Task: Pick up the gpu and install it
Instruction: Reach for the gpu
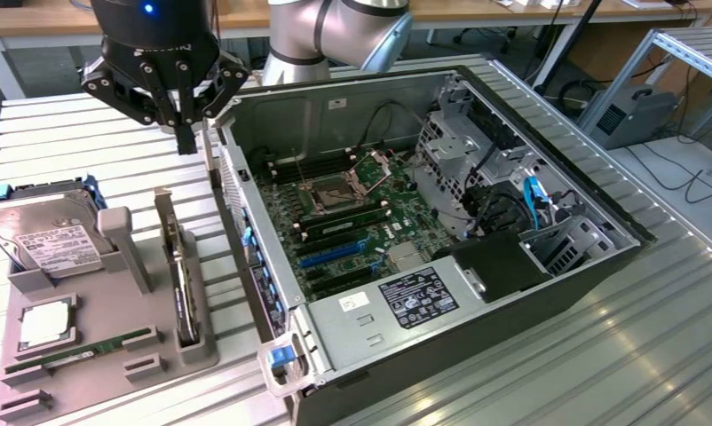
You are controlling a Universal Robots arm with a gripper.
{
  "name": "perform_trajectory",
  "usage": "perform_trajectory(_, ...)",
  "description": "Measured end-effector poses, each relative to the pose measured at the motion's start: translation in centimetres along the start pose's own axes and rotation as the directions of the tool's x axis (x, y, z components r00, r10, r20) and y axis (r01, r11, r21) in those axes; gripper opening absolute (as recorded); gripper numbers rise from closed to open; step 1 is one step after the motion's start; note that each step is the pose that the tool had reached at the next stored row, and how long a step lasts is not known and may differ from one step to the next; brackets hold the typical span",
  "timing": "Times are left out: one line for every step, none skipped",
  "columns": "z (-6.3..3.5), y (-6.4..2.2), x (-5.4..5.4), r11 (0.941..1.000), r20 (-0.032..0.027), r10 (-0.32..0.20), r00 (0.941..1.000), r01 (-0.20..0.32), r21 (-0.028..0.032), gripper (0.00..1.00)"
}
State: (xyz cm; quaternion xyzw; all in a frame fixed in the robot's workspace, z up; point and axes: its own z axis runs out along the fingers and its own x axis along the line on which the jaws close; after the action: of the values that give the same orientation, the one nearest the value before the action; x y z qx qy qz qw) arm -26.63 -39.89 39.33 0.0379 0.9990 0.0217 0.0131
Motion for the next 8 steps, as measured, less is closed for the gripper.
perform_trajectory(0.00,0.00,0.06,1.0000,0.0000,0.000,1.0000,0.000,0.0000,0.11)
perform_trajectory(0.00,-0.01,0.11,1.0000,0.0000,0.000,1.0000,0.000,0.0000,0.11)
perform_trajectory(0.00,-0.01,0.16,1.0000,0.0001,0.000,1.0000,0.000,0.0000,0.11)
perform_trajectory(0.00,-0.01,0.21,1.0000,0.0000,0.000,1.0000,0.000,0.0000,0.11)
perform_trajectory(0.00,-0.02,0.24,1.0000,0.0001,0.000,1.0000,0.000,0.0000,0.11)
perform_trajectory(-0.01,-0.02,0.27,1.0000,0.0000,0.000,1.0000,0.000,0.0000,0.11)
perform_trajectory(-0.01,-0.02,0.31,1.0000,0.0000,0.000,1.0000,0.000,0.0000,0.11)
perform_trajectory(-0.01,-0.03,0.35,1.0000,0.0000,0.000,1.0000,0.000,0.0000,0.11)
